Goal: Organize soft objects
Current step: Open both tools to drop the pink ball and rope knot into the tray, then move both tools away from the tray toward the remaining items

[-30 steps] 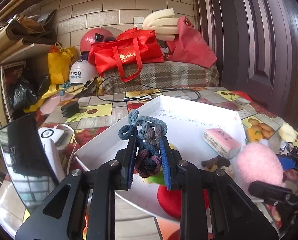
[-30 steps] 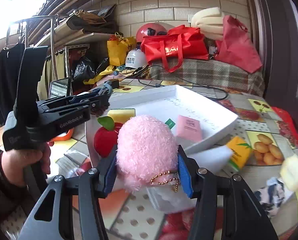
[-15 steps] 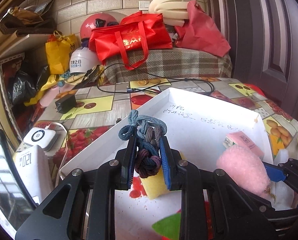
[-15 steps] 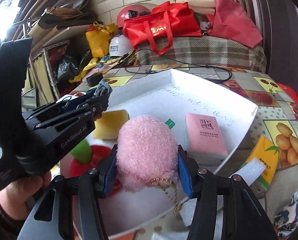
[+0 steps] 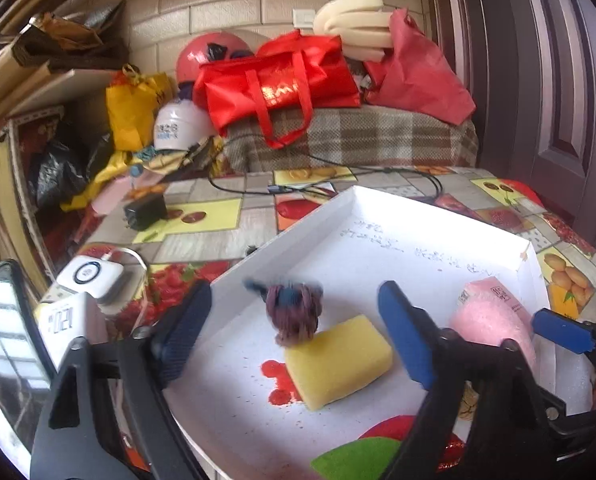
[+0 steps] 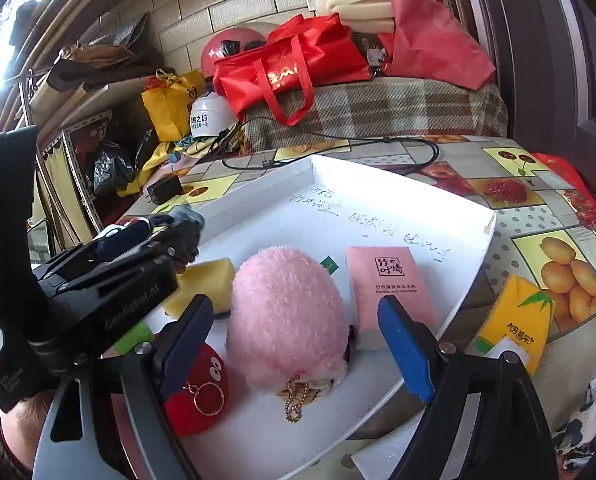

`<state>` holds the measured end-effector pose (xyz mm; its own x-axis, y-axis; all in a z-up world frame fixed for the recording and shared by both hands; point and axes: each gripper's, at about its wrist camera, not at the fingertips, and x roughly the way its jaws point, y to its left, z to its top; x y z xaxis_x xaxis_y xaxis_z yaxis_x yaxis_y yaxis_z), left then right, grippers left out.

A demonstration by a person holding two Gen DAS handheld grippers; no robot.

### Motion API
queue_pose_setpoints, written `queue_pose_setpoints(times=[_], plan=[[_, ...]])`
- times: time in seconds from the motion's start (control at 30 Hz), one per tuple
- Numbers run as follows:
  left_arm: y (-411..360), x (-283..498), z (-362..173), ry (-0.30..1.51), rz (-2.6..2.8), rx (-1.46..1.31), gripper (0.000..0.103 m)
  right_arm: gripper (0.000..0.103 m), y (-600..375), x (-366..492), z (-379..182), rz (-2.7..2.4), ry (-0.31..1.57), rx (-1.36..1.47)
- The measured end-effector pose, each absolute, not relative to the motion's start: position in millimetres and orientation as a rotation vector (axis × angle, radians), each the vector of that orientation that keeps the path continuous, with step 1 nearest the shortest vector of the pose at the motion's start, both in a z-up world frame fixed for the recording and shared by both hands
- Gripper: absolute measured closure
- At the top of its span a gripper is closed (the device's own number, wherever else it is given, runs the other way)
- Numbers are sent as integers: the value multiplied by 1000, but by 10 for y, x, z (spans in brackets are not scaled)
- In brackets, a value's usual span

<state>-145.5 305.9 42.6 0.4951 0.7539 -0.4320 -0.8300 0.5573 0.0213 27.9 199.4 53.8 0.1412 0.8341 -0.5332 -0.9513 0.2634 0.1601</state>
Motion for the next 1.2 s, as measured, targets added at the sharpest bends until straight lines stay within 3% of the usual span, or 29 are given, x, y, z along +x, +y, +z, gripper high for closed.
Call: queue_pose_setpoints(times=[0.17,0.4,0.57,0.73,1.03,1.2], plan=[[3001,-1531,461,370,995,-189,7,10,1931,251,572,1293,552,-215],[2837,-1670,527,265,1016,-155,7,0,1809,224,618,1293,498,-188],[2623,-1774,541,227,934,-165,7,0,1535,128,657,1273,410,-236],[2246,-1714,557,250,783,-121,7,0,1224,166,694,1139,308,-280],[1718,-1573,590,275,569,-57,7,0,517,1169,721,1000,420,-78],[1487,-1199,483,476,344,-65,7,0,248,1763,714,869,467,-28]])
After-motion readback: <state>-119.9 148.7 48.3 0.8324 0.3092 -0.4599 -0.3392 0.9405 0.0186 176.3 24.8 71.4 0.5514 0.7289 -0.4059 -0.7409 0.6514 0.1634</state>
